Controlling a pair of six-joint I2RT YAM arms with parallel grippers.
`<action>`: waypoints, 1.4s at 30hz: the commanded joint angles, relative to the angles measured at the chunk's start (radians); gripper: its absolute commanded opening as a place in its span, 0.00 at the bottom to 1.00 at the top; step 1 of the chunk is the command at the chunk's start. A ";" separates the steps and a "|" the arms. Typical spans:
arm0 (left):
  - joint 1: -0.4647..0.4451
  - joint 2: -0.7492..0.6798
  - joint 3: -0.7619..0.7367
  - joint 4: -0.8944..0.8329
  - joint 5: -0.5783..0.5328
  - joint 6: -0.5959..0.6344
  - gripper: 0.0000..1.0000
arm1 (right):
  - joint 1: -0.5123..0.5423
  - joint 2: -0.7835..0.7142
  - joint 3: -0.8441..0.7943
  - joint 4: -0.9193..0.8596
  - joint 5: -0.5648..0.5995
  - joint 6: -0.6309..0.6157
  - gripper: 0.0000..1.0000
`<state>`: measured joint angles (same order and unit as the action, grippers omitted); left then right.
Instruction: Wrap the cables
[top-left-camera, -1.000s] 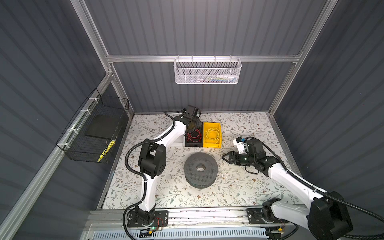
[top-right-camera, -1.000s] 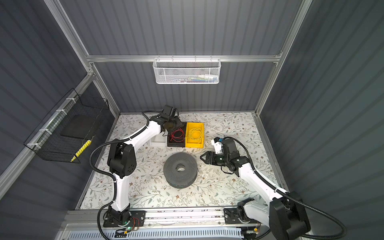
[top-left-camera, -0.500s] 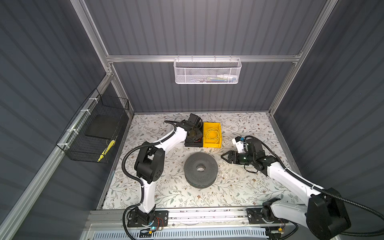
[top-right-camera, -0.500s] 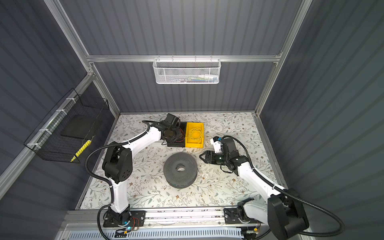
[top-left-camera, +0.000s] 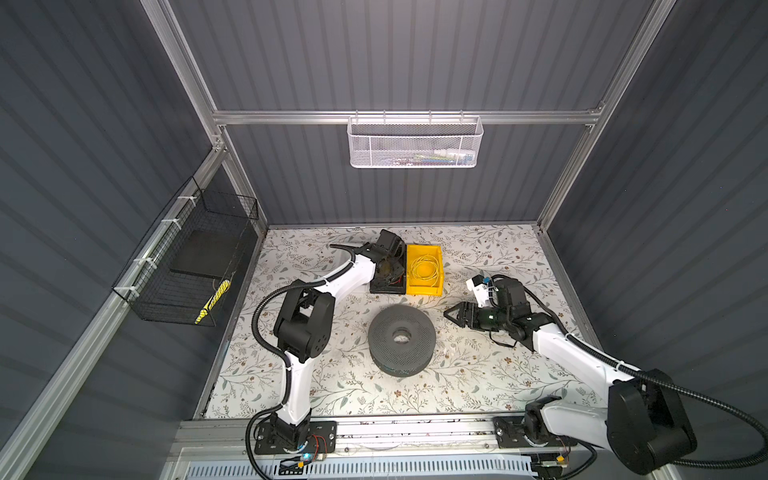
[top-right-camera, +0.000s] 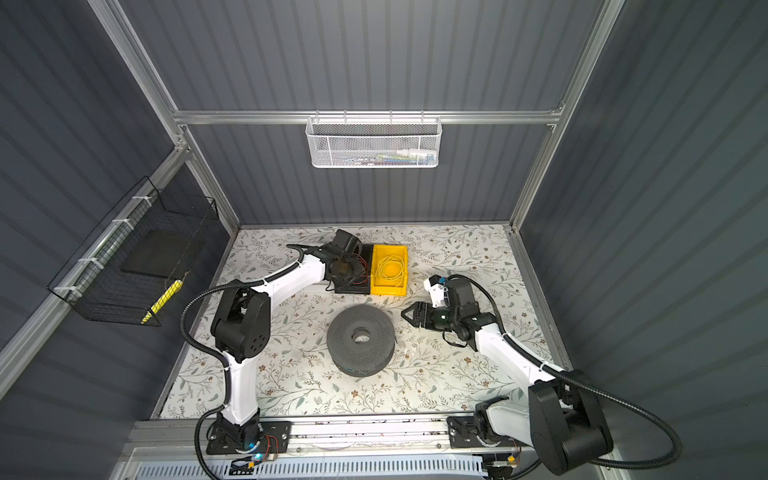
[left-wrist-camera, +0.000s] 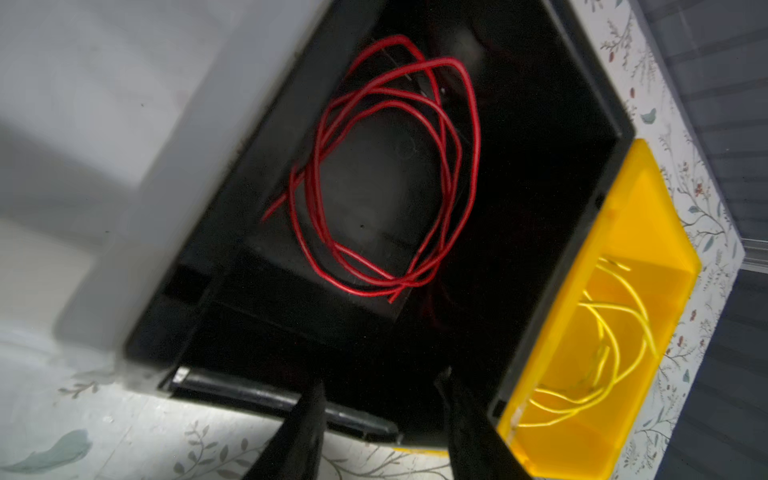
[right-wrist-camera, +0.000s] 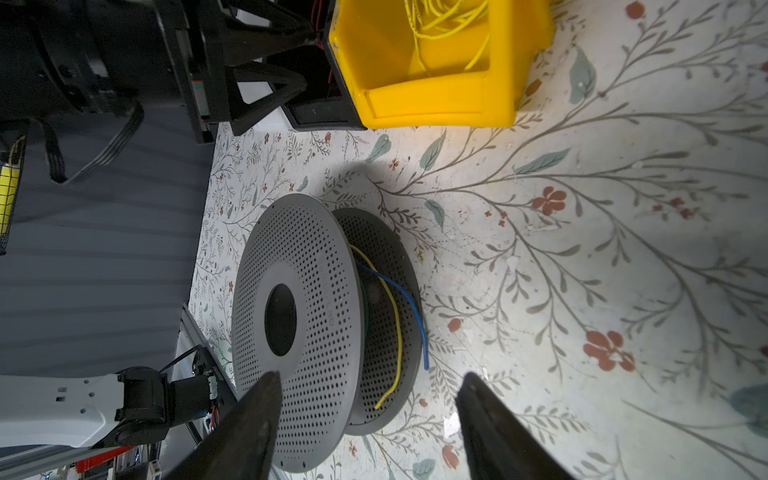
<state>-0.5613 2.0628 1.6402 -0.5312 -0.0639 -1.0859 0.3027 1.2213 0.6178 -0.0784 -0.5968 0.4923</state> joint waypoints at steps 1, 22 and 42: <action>0.010 0.008 -0.013 0.025 -0.009 -0.019 0.50 | -0.008 0.005 -0.004 0.009 -0.017 -0.004 0.69; 0.026 0.110 0.048 0.129 0.006 -0.012 0.34 | -0.019 0.014 -0.006 -0.017 -0.011 -0.017 0.69; 0.026 -0.033 0.071 0.095 -0.006 -0.015 0.00 | -0.024 -0.026 0.058 -0.037 -0.006 -0.023 0.69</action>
<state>-0.5396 2.1109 1.6676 -0.4065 -0.0608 -1.1038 0.2852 1.2186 0.6399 -0.1009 -0.6018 0.4885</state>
